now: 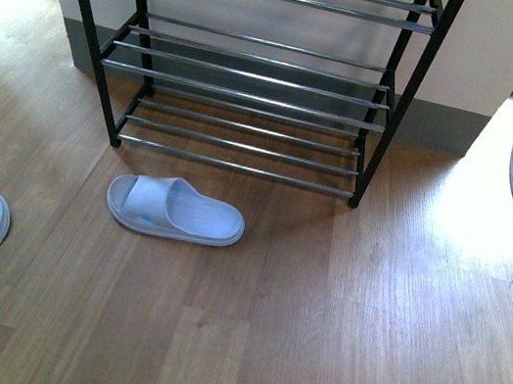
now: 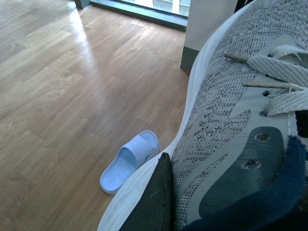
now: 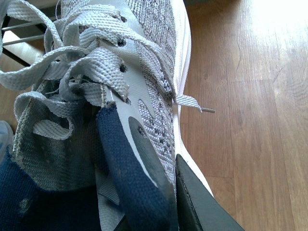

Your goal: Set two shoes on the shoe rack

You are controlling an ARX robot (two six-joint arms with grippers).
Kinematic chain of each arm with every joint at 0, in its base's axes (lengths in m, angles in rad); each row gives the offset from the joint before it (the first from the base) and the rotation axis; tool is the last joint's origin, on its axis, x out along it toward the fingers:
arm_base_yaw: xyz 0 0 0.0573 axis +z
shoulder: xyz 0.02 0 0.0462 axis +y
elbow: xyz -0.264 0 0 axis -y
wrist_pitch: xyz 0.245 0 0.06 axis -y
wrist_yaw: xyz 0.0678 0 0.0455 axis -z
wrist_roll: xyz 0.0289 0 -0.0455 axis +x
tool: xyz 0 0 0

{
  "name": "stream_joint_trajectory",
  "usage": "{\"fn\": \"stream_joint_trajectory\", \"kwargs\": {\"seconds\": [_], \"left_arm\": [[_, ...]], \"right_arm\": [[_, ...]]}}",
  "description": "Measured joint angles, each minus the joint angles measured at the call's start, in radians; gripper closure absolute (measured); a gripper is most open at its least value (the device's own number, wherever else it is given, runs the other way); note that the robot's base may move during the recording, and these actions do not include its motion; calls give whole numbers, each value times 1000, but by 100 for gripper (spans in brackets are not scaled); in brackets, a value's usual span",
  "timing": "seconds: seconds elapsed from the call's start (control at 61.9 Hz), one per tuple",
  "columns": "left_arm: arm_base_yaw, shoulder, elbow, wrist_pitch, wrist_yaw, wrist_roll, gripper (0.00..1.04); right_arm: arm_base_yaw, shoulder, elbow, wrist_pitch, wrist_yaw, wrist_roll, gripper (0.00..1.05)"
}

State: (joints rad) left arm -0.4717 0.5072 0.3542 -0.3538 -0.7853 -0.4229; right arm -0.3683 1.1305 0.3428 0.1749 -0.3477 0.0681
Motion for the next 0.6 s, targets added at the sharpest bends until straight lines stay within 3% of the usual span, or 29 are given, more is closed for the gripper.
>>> {"fn": "stream_joint_trajectory", "kwargs": {"seconds": [0.598], "left_arm": [[0,0,0,0,-1,0,103]], "right_arm": [[0,0,0,0,0,0,103]]}}
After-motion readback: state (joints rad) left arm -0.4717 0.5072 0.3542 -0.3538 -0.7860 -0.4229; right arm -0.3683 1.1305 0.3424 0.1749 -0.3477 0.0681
